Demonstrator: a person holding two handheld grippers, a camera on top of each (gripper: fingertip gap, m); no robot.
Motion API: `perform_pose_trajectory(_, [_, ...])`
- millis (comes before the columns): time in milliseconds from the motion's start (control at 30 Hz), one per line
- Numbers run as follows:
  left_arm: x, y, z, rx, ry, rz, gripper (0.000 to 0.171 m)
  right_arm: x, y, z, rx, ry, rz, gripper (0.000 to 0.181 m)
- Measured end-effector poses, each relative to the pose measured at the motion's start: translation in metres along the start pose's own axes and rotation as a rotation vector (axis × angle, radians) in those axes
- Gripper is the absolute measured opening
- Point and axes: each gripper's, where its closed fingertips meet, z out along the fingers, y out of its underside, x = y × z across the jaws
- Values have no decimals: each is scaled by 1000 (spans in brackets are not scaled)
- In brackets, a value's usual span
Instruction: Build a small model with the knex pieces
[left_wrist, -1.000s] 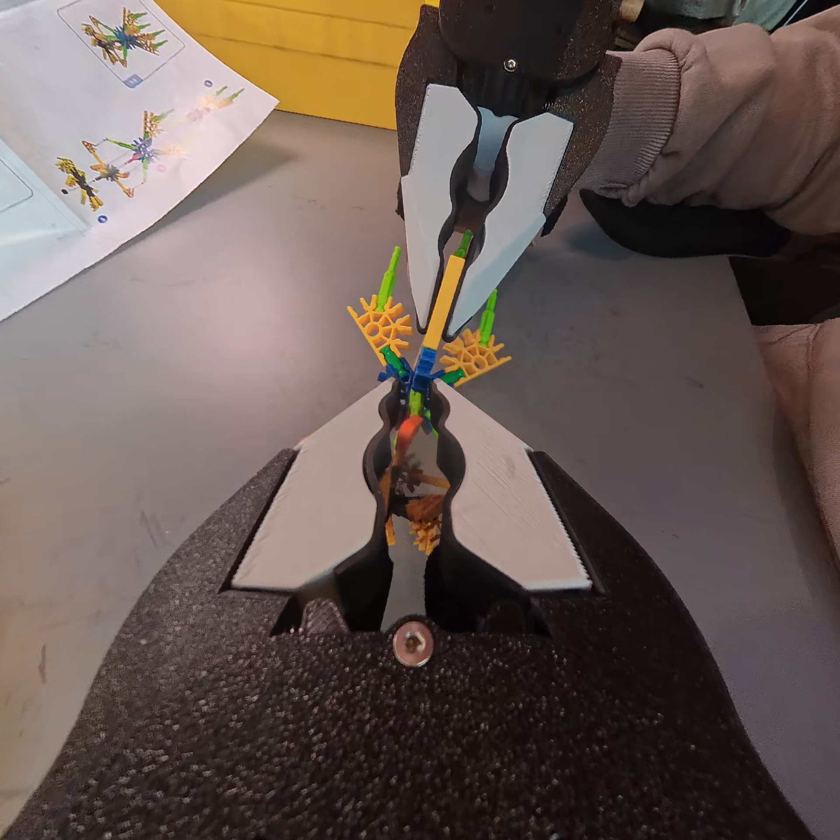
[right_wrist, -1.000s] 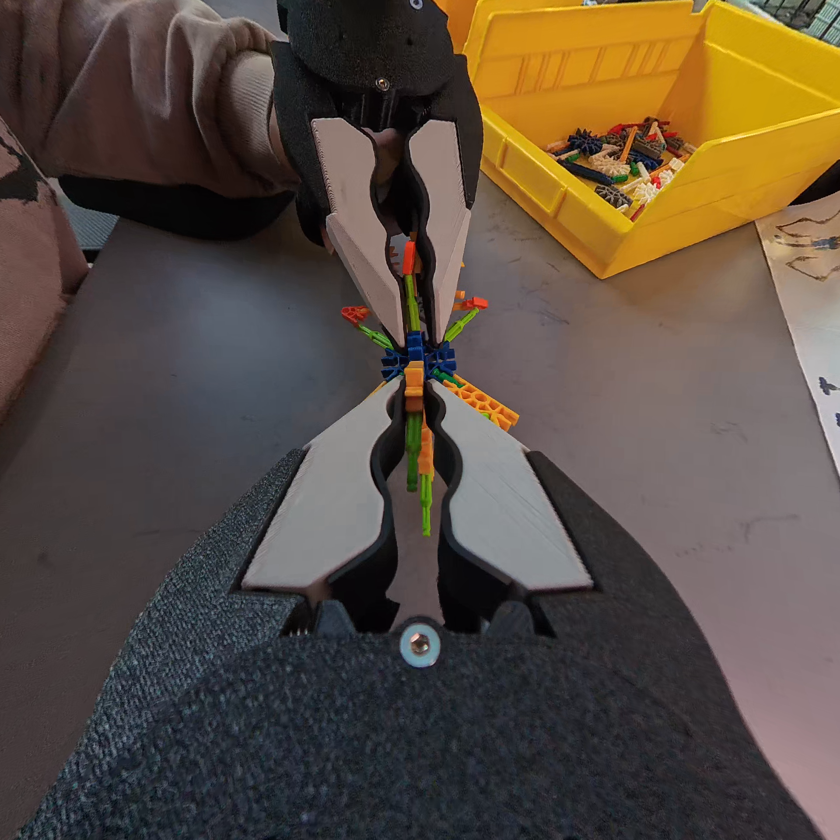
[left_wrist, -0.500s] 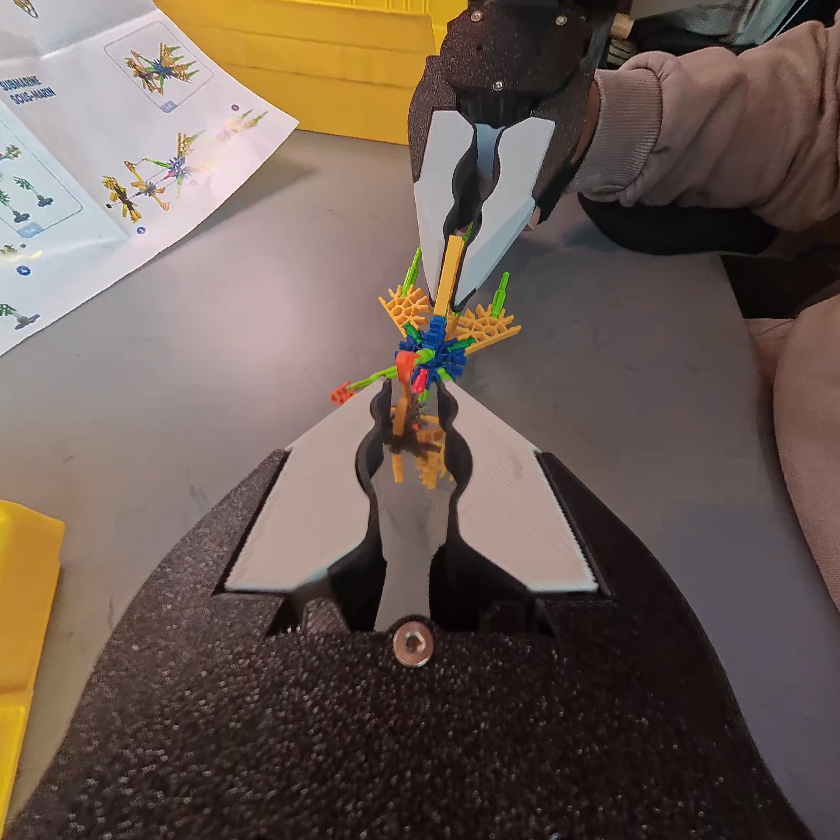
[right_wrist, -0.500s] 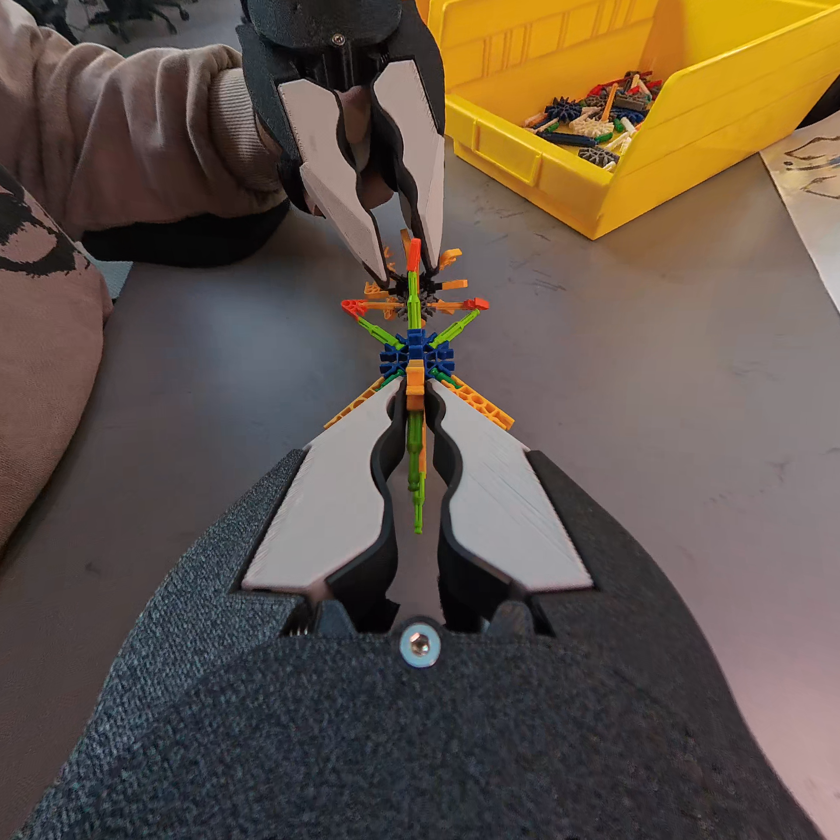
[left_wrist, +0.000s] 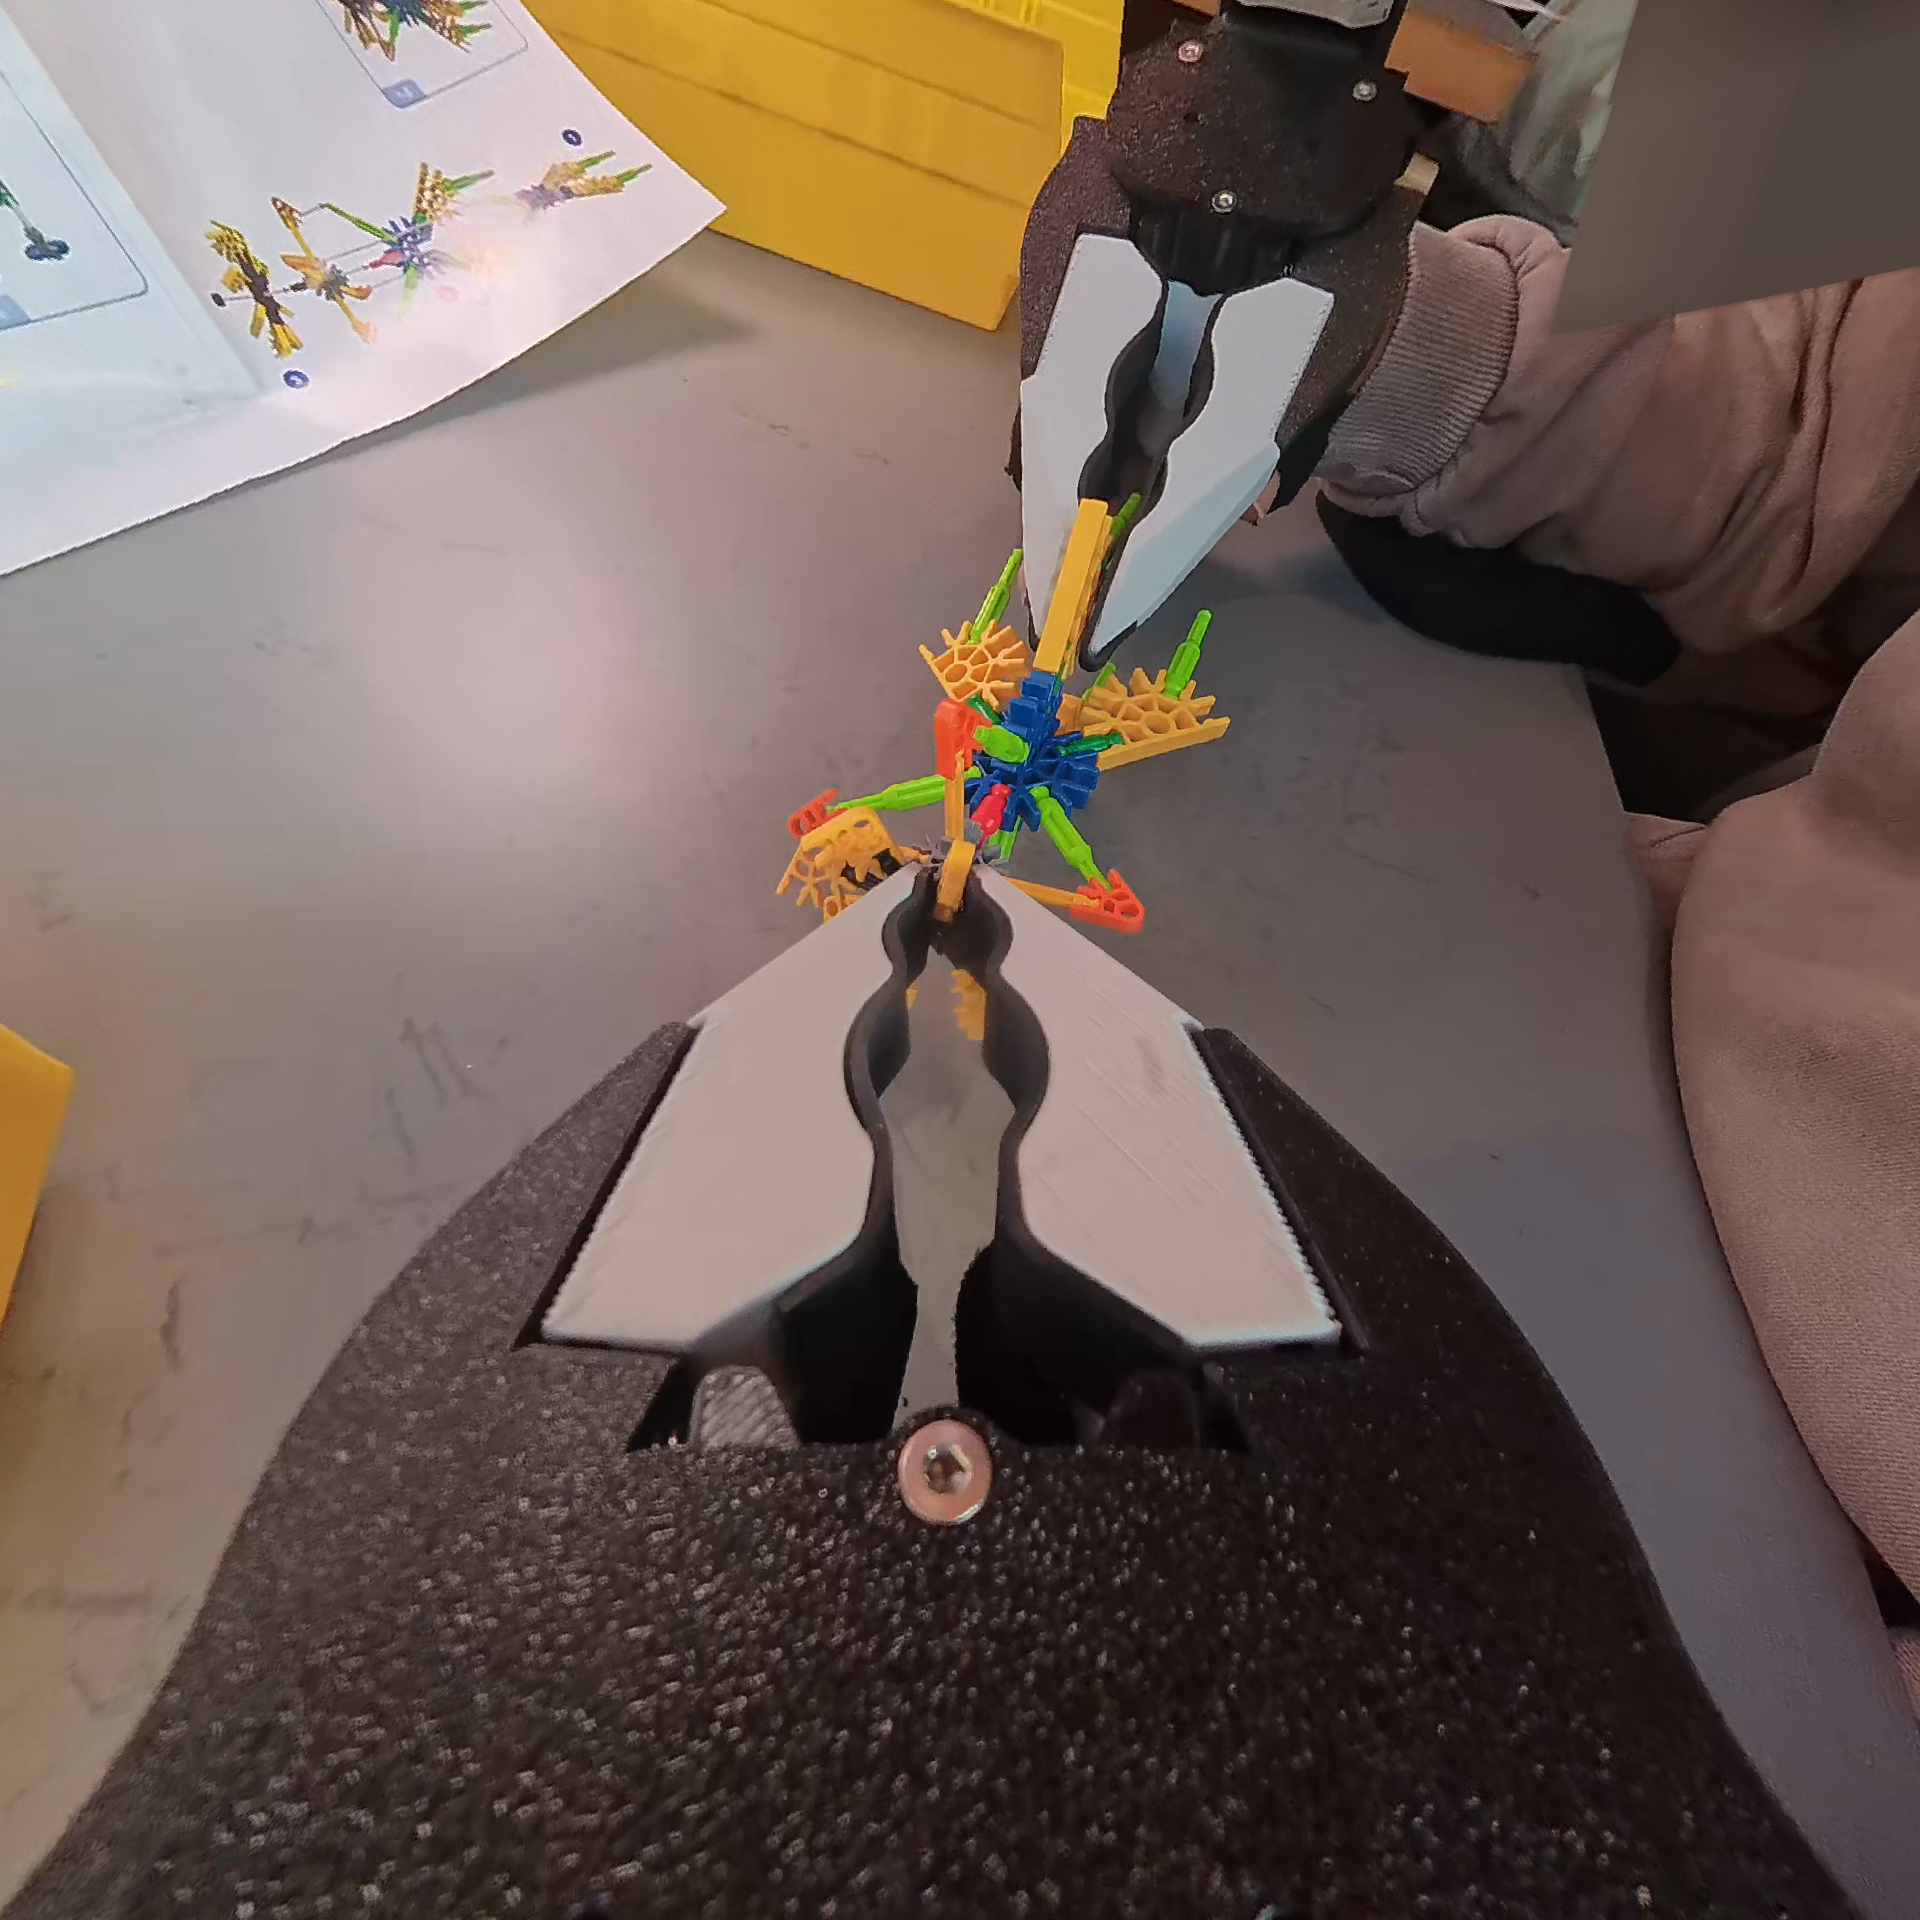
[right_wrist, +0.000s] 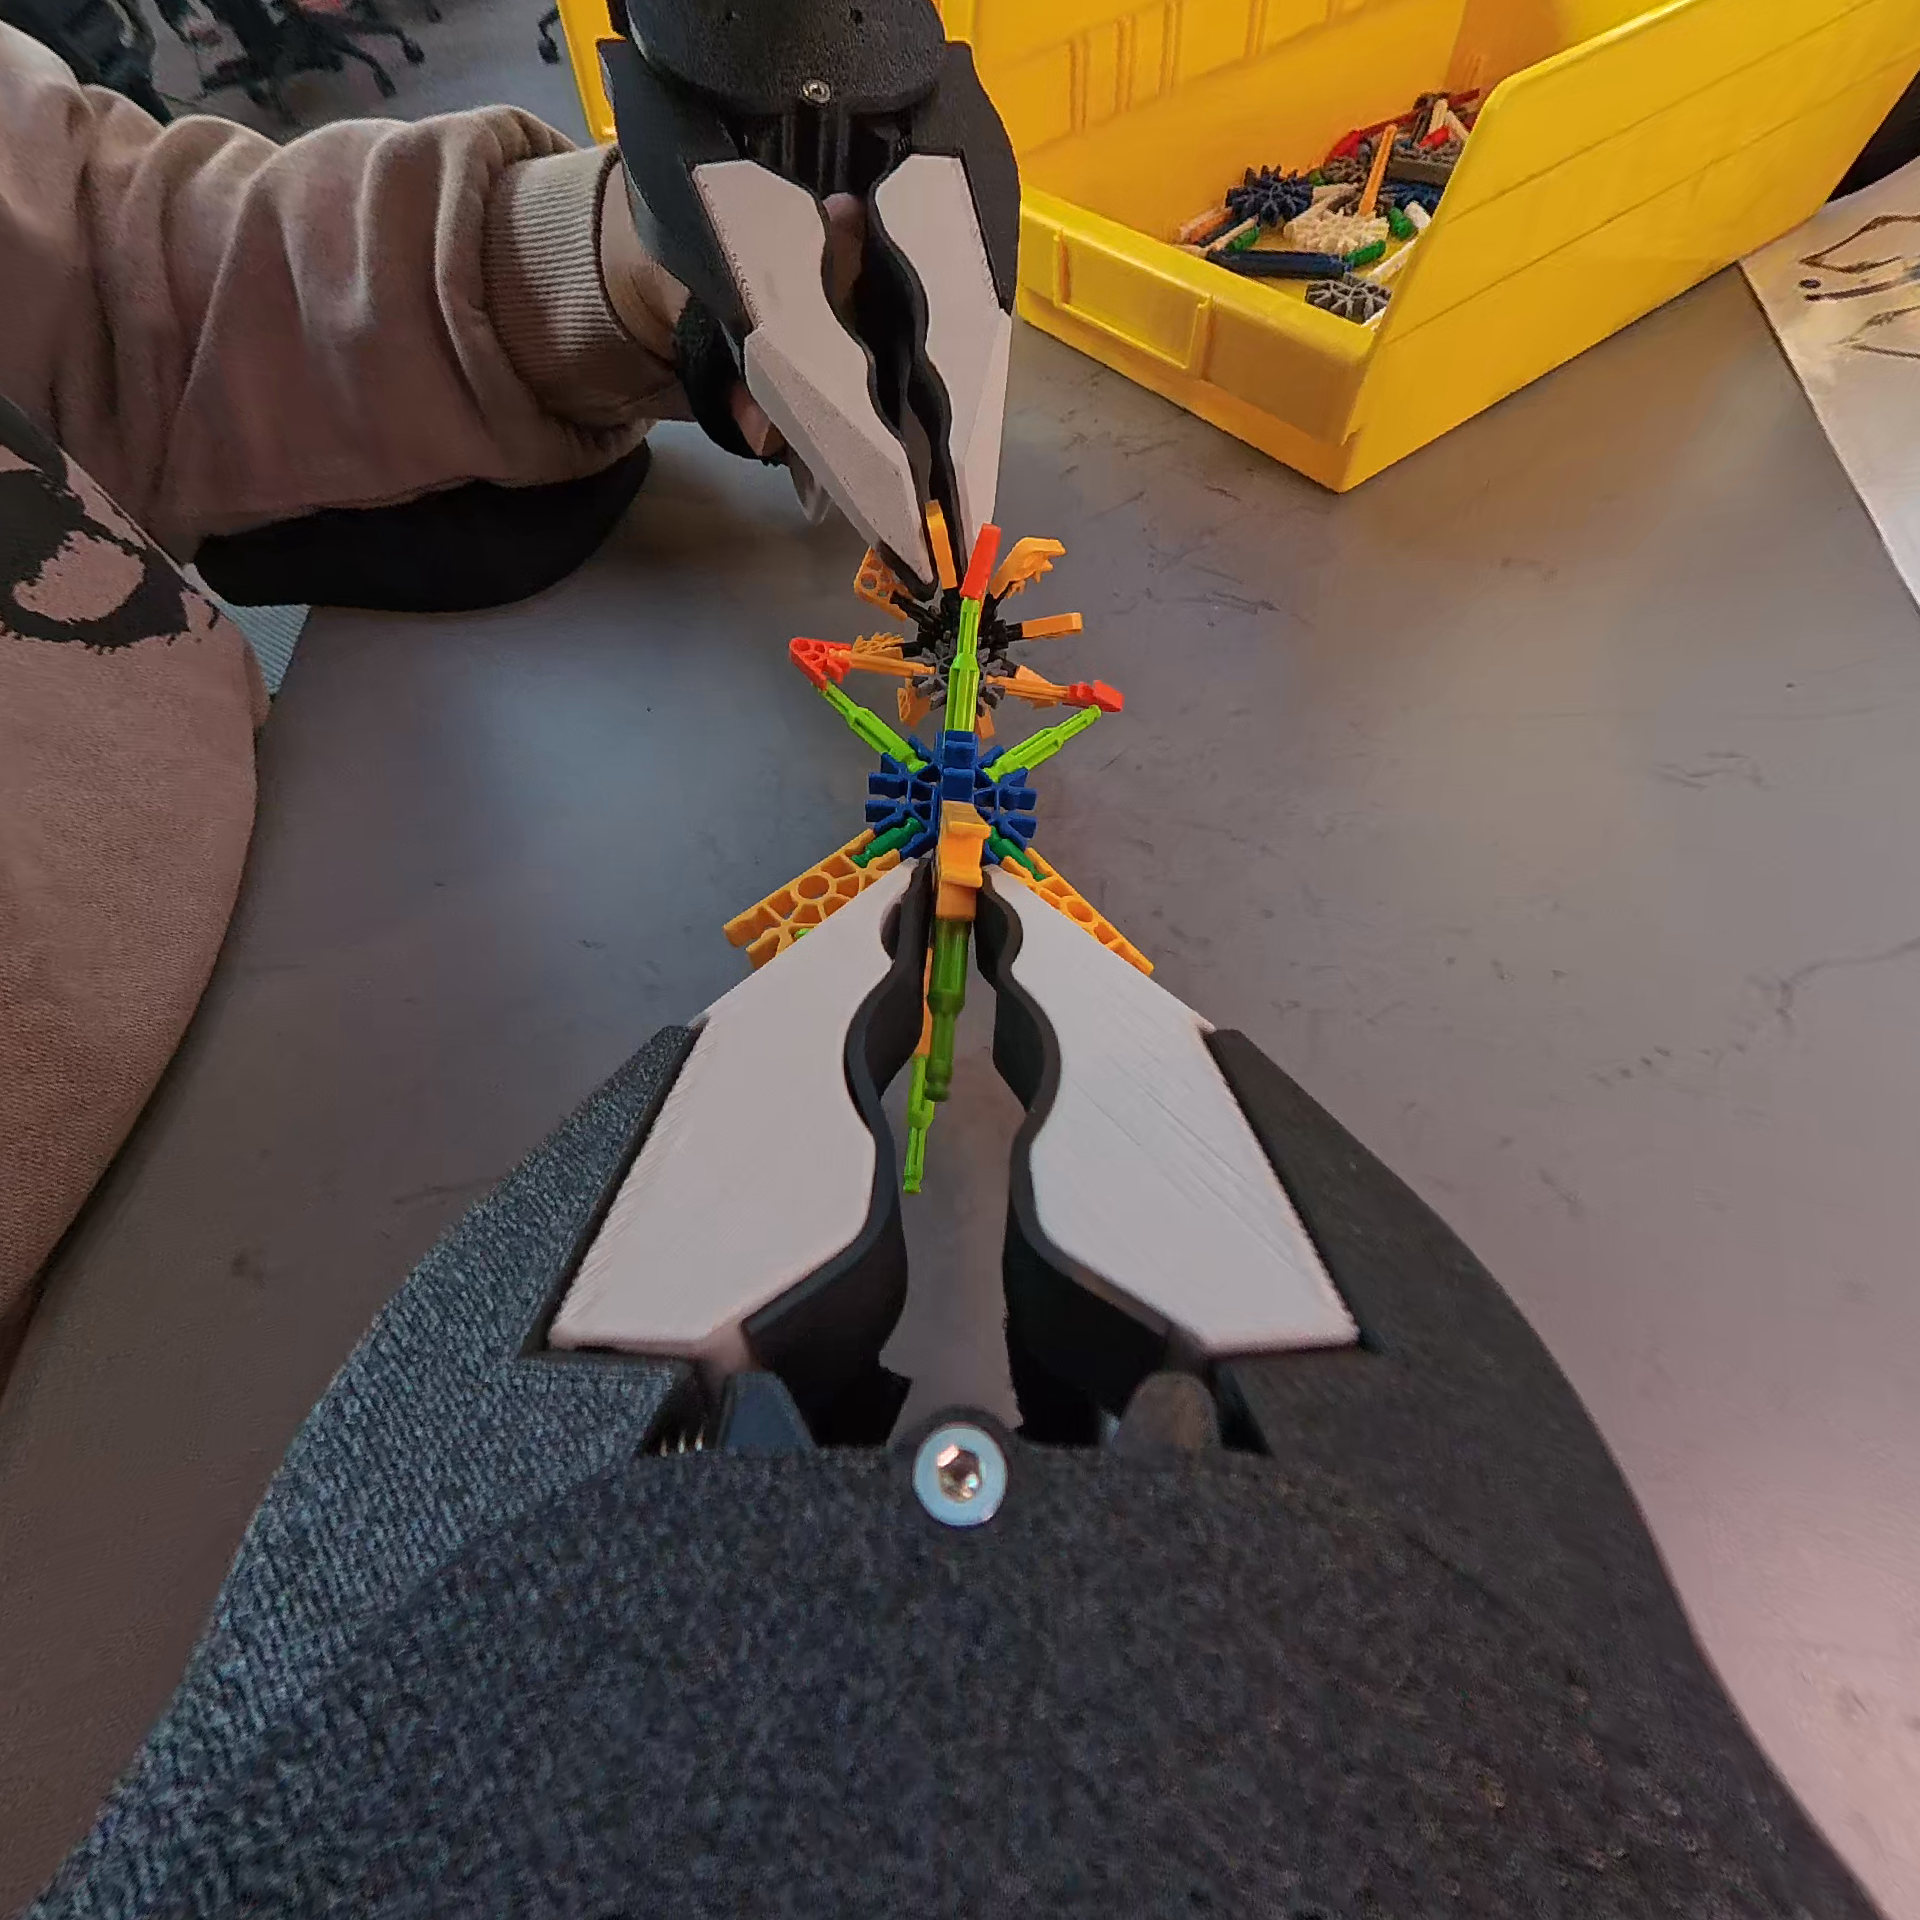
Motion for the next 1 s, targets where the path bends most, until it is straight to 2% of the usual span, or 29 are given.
perform_pose_trajectory(133, [-3, -1, -1, 13, -17, -7, 6, 3, -4, -4, 28, 29, -38, 12])
perform_pose_trajectory(233, [-2, -2, 0, 23, -8, -8, 6, 3, -29, -14, 162, 34, -7, 34])
perform_pose_trajectory(300, [1, -4, 1, 32, 8, -9, 6, 3, -41, -17, 199, 59, -24, 35])
perform_pose_trajectory(367, [5, -5, 5, 36, 22, -3, 6, 5, -42, -8, 147, 110, -71, 35])
perform_pose_trajectory(467, [7, -4, 8, 19, 15, 22, 10, 9, -27, 17, -44, 172, -179, 41])
perform_pose_trajectory(533, [6, -11, 0, 52, 16, 17, 18, 11, -29, 22, -78, 215, -237, 54])
perform_pose_trajectory(633, [7, -16, -19, 72, 52, 23, 25, 8, -28, 22, -98, 245, -307, 57])
perform_pose_trajectory(767, [4, 14, -32, -68, 89, 35, 26, -8, -29, 27, -139, 273, -537, 46])
perform_pose_trajectory(867, [0, 42, -25, -199, 78, 26, 26, -16, -29, 39, -173, 322, -698, 28])
perform_pose_trajectory(933, [1, 45, -15, -224, 64, 43, 26, -11, -24, 46, -233, 370, -817, 14])
perform_pose_trajectory(1000, [2, 40, -7, -205, 42, 63, 24, -5, -15, 54, -305, 379, -894, 11])
